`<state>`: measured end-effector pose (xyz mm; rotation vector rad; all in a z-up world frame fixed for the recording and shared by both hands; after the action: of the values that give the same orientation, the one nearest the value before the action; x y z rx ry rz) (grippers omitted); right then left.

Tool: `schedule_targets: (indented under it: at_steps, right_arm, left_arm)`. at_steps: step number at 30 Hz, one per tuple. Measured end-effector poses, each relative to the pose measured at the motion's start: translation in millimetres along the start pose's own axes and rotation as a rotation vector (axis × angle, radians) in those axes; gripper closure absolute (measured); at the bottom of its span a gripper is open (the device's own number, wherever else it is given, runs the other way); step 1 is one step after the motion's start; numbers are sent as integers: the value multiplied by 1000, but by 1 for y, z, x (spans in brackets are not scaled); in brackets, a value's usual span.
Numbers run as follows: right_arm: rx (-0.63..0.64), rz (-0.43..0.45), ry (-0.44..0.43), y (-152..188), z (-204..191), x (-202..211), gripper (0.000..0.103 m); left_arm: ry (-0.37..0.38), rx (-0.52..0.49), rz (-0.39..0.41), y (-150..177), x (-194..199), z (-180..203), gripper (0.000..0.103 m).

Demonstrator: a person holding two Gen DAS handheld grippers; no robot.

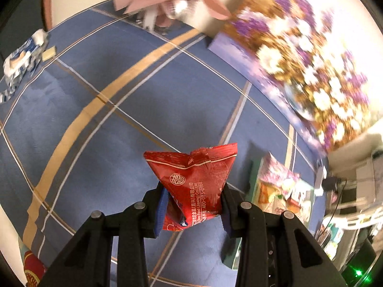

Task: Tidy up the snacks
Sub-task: 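Carry the red pack and bun over the white tray and open both tools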

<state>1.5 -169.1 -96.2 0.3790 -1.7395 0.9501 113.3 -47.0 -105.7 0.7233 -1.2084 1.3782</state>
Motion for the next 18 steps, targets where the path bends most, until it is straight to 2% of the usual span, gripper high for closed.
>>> schedule_targets:
  at_steps: [9, 18]
  right_arm:
    - [-92, -18, 35, 20, 48, 16, 39]
    - [-178, -55, 69, 36, 95, 19, 38]
  left_arm:
    - [-13, -170, 7, 37, 9, 52, 63]
    - [-28, -307, -22, 76, 2, 93, 63]
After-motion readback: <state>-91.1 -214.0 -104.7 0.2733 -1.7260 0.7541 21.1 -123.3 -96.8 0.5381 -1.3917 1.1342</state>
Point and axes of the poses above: each gripper's, at about its wrist camera, not at the fingertips, and x roughly against the way its jaws point, z to its right, y to its underside, the point moved 10 cm from there along -x, roughly the way its jaws point, and after that the axes turned 5 degrees about -y, right-handed, at the moved point
